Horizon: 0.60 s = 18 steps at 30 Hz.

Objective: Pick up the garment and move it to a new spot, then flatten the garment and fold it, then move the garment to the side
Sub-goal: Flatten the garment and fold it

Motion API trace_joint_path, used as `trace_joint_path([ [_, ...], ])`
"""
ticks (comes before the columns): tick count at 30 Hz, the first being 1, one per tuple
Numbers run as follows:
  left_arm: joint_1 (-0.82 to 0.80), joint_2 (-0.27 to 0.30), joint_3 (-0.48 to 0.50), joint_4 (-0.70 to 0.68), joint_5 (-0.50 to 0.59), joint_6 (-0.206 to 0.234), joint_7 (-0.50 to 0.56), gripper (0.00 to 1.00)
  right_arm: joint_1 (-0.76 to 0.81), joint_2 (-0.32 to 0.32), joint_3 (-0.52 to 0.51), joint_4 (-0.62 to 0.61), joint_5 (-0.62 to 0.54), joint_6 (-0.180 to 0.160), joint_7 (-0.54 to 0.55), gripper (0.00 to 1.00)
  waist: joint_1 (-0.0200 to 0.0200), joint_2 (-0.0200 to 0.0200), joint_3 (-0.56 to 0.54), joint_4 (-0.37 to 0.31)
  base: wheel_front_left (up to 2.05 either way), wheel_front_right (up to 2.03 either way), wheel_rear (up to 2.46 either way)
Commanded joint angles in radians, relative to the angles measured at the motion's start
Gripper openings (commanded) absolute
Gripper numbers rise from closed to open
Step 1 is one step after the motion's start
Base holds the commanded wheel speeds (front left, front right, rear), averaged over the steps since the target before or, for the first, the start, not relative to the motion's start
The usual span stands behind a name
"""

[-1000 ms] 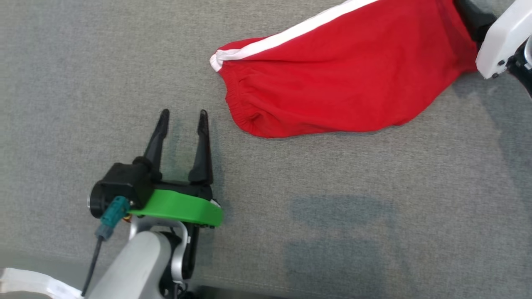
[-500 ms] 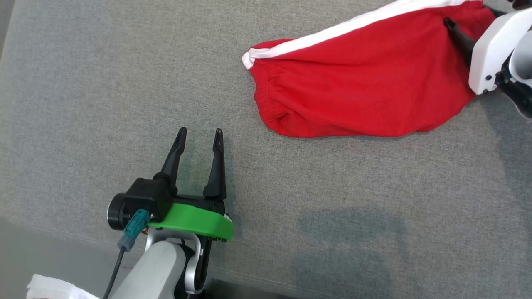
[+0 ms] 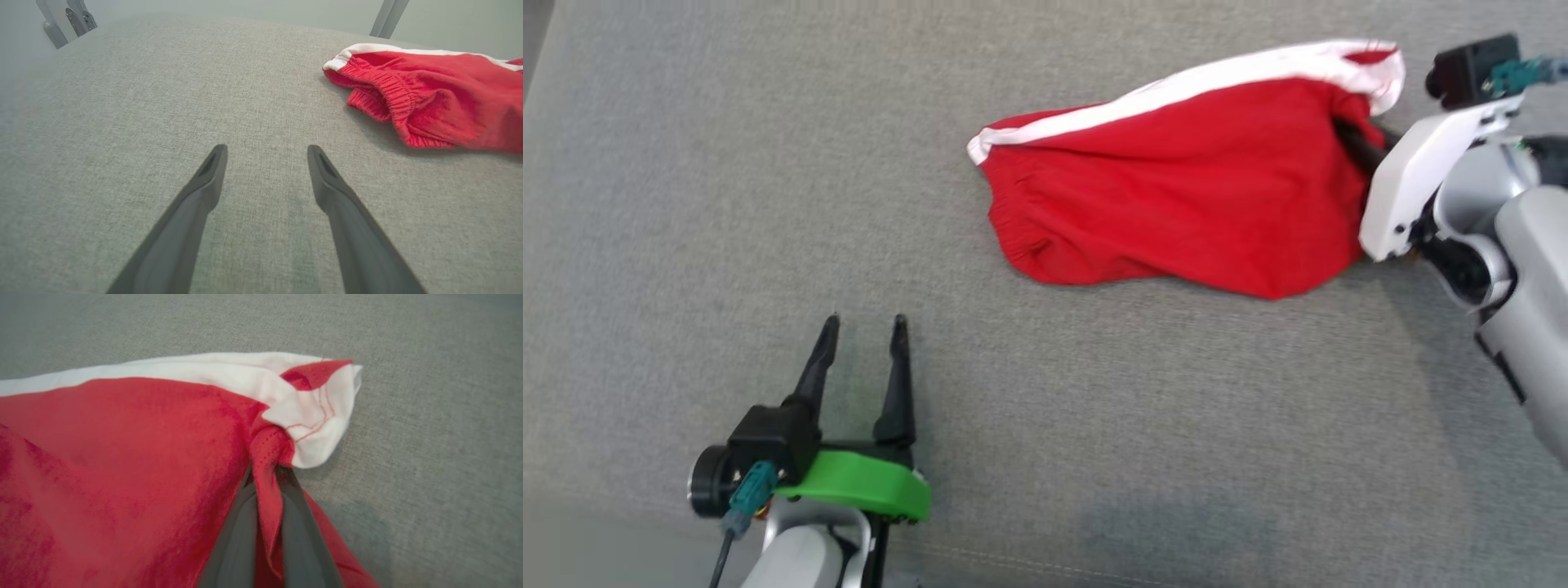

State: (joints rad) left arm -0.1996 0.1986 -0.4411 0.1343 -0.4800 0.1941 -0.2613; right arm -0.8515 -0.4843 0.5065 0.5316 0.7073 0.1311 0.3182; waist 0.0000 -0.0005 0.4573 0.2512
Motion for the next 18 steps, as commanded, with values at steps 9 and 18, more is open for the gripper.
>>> trace_joint_path([
  [9,0.139,0.029,0.058,-0.016,0.033,-0.011,-0.004,1.00,0.155,0.020,-0.070,0.060,0.060,-0.001,-0.084,0.00,0.0000,0.0005,-0.218,-0.236,0.00,0.00,0.00],
  [18,0.189,-0.001,0.039,-0.016,0.064,-0.063,-0.004,1.00,0.215,-0.024,-0.263,0.146,0.079,-0.001,-0.193,0.00,0.0000,0.0005,-0.262,-0.221,0.00,0.00,0.00],
])
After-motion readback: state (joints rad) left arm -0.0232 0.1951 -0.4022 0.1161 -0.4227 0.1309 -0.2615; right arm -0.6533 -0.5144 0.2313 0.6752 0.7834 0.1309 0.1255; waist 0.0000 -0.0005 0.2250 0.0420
